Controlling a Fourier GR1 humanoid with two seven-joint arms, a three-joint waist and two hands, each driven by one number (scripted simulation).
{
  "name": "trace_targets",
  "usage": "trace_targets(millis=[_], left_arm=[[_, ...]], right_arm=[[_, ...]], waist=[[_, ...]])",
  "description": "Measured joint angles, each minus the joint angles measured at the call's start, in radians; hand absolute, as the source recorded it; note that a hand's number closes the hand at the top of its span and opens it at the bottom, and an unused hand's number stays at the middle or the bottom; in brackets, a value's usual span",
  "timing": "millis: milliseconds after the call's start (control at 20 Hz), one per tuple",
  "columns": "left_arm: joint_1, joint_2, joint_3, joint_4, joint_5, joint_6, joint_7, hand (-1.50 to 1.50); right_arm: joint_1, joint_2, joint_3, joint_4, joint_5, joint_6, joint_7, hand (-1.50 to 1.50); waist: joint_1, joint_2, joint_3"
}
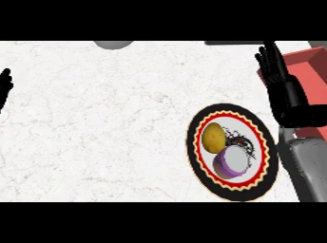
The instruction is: Pick the lemon from the plate and place it in the cardboard box
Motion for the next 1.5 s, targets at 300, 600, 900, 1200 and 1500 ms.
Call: trace_targets(millis=[300,600,900,1200,1500], left_arm=[[0.023,-0.113,0.024,-0.011,0.148,-0.027,0.074,0.00],[0.078,-0.194,0.037,-0.039,0.277,-0.052,0.155,0.00],[0.097,-0.207,0.043,-0.089,0.332,-0.073,0.212,0.00],[0.102,-0.210,0.039,-0.121,0.348,-0.081,0.239,0.00],[0.093,-0.215,0.026,-0.136,0.346,-0.085,0.255,0.00]], right_arm=[[0.079,-0.016,-0.057,-0.041,0.000,-0.124,0.236,-1.50],[0.204,-0.052,-0.075,-0.141,0.246,-0.424,0.288,-1.50],[0.304,-0.083,0.097,-0.403,0.502,-0.461,0.502,-1.50],[0.291,-0.223,0.199,-0.442,0.617,-0.207,0.841,-1.50],[0.151,-0.271,0.279,-0.455,0.597,0.088,1.179,-1.50]], waist=[[0.014,-0.021,0.020],[0.004,-0.031,0.023],[0.023,-0.029,0.025],[0.044,-0.024,0.021],[0.069,-0.017,0.022]])
